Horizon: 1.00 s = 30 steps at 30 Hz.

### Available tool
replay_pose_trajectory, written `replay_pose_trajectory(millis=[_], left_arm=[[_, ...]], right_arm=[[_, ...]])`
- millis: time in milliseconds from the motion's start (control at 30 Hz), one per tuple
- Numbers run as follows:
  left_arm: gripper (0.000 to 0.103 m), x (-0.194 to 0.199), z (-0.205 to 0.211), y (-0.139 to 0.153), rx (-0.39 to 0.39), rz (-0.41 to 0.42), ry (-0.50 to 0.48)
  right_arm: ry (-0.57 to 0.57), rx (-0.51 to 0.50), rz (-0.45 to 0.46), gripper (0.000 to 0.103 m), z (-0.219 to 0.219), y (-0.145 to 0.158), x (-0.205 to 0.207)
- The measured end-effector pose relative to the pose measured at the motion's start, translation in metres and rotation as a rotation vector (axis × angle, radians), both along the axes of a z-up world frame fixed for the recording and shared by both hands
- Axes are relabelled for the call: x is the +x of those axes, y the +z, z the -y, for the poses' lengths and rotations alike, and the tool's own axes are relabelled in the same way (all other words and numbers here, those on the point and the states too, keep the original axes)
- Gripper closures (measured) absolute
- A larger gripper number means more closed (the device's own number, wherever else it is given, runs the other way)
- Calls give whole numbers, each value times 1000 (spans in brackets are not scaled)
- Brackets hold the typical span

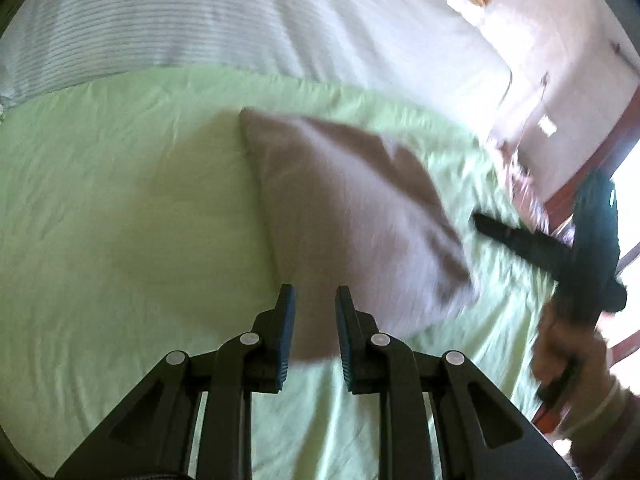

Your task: Fold small clothes

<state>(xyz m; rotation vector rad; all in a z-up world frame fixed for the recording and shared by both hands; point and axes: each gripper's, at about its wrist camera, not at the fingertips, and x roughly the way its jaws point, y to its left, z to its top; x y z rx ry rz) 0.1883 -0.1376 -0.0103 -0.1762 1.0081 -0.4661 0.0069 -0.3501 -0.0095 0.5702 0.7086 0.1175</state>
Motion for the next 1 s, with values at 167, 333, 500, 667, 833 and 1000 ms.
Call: replay_pose_trajectory(millis=[167, 333, 500, 667, 833, 1000], left_arm=[[83, 46, 22, 0, -38, -1, -21], [83, 68, 37, -10, -87, -16, -53], [84, 65, 46, -42, -78, -81, -66], [83, 56, 51, -69, -34, -121, -43], [83, 47, 67, -70, 62, -59, -16], [77, 35, 59, -54, 68, -48, 4]], right_arm=[[-49, 0, -33, 63, -8, -2, 7], [-6, -26, -70, 77, -21, -10, 24], [8, -32, -128, 80, -16, -32, 28], [48, 4, -183, 98, -4, -70, 18], [96, 47, -154, 103, 9, -80, 18], [140, 46, -141, 103, 17, -72, 16]])
